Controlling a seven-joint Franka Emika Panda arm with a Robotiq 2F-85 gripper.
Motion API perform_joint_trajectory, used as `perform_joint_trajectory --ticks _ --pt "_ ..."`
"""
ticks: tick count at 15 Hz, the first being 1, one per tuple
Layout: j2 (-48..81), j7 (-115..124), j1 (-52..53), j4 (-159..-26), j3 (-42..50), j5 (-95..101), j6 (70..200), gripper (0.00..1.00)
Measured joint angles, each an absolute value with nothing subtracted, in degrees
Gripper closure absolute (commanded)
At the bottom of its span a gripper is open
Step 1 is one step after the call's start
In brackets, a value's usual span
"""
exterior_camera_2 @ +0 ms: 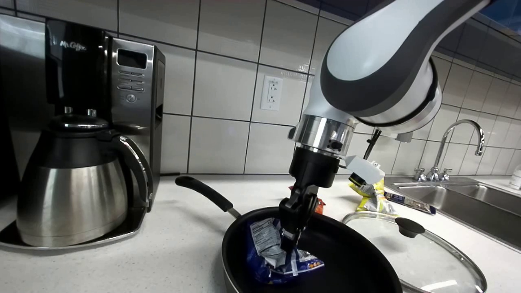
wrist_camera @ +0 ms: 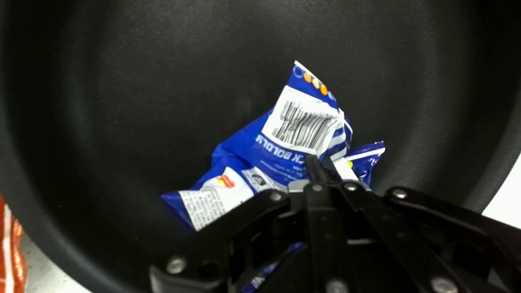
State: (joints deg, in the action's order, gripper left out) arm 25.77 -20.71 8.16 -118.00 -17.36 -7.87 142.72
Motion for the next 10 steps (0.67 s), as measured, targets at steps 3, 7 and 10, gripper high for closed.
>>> perform_joint_trajectory --ticks 3,7,10 --pt "25.8 -21.3 8.1 -118.0 -17.4 -7.9 142.7 0.52" --pt "25.3 -22.0 8.0 -118.0 -17.5 -7.9 142.7 0.22" --pt "23.8 -22.0 8.0 -118.0 -17.6 -7.9 142.7 0.0"
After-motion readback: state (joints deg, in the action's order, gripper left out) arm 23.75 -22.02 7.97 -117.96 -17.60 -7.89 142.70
